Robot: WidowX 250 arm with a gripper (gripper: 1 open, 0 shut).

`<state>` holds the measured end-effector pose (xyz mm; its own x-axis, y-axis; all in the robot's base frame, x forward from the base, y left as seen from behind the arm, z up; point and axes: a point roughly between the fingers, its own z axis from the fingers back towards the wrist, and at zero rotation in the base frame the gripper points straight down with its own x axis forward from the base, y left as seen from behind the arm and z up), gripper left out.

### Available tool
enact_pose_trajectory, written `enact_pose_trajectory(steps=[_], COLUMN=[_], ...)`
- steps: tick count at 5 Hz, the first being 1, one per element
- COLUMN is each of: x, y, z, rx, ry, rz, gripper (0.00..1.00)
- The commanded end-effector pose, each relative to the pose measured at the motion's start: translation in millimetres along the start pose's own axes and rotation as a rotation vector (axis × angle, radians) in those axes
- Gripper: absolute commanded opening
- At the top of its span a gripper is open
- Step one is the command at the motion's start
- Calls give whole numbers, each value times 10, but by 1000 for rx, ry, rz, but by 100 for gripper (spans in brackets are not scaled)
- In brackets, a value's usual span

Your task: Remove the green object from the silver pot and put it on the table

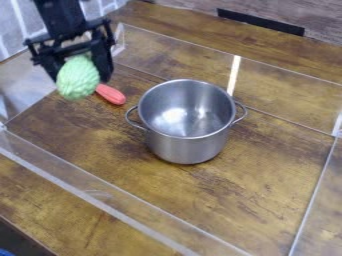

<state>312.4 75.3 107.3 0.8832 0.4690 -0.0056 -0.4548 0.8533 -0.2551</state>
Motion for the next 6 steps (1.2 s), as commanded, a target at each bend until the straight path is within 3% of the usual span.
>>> enact_pose_trajectory(steps=[1,2,4,5,6], x=[32,49,-79,-101,-128], y=[-44,-133,-175,-169,-227], z=[78,6,-391,-487,-464], rx=[20,41,81,115,129], ry=[-56,-51,-50,-65,-61], rz=[24,46,119,147,142], gripper=[0,0,0,0,0])
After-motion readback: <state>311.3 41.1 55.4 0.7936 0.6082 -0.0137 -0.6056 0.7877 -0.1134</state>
